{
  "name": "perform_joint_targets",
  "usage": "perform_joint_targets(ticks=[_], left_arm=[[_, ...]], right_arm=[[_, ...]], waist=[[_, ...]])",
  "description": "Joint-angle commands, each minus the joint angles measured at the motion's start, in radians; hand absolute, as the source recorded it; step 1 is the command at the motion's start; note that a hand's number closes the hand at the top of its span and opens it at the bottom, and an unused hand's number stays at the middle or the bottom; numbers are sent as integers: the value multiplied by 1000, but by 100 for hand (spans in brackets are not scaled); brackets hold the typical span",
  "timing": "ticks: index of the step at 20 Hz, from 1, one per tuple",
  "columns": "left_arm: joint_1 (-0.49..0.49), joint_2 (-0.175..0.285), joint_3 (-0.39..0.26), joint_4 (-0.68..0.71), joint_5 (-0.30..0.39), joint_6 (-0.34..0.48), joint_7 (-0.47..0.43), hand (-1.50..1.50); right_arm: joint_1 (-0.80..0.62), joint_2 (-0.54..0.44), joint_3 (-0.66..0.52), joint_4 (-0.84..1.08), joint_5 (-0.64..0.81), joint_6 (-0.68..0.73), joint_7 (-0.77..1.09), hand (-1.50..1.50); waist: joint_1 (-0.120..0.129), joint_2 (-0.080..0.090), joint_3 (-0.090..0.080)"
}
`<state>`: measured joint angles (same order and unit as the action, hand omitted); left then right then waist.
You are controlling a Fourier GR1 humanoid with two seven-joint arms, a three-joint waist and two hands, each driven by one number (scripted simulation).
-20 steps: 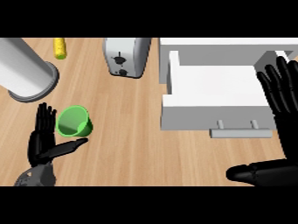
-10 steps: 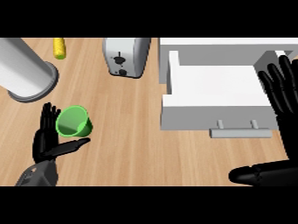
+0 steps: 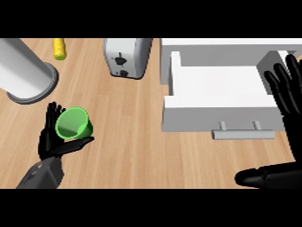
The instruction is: Pick up the cup, place it into the drawer and close the drawer
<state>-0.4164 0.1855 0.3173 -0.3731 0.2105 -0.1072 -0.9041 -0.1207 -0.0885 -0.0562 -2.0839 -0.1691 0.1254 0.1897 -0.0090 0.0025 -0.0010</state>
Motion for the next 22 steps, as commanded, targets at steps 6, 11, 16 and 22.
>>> perform_joint_targets(ticks=[6,11,16,22], left_arm=[[-44,19,13,122,21,-172,-56,-150],[-52,27,9,112,29,-256,-76,-150],[-72,21,12,86,47,-283,-64,150],[-56,-11,0,52,18,-158,-184,150]], right_arm=[[20,16,21,3,31,-6,-24,-150],[76,14,18,-38,0,18,-29,-150],[11,-8,6,-51,-8,1,46,-150],[9,4,0,-5,5,3,-12,-150]], waist=[[-2,1,0],[-7,2,-1],[-3,0,0],[2,0,0]])
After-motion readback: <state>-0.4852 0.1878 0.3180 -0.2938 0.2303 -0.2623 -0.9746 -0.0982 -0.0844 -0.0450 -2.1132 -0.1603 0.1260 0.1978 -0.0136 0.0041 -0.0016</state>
